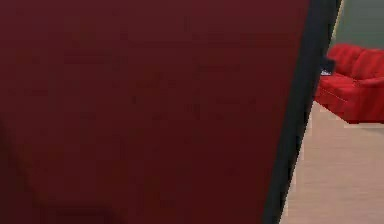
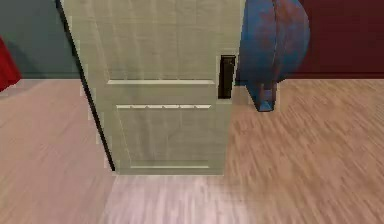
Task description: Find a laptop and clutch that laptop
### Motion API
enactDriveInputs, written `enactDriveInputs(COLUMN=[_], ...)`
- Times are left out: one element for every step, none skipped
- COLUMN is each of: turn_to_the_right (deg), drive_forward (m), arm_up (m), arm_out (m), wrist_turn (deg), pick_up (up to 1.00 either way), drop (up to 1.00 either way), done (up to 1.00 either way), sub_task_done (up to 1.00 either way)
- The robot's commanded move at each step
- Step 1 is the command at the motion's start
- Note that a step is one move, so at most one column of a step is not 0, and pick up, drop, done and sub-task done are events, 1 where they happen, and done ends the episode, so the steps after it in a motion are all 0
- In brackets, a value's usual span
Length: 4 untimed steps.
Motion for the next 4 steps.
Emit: enactDriveInputs(turn_to_the_right=[45.0,45.0,45.0,12.0], drive_forward=[0.00,0.00,0.00,0.00], arm_up=[0.00,0.00,0.00,0.00], arm_out=[0.00,0.00,0.00,0.00], wrist_turn=[0.0,0.0,0.0,0.0], pick_up=[0.00,0.00,0.00,0.00], drop=[0.00,0.00,0.00,0.00], done=[0.00,0.00,0.00,0.00], sub_task_done=[0.00,0.00,0.00,0.00])
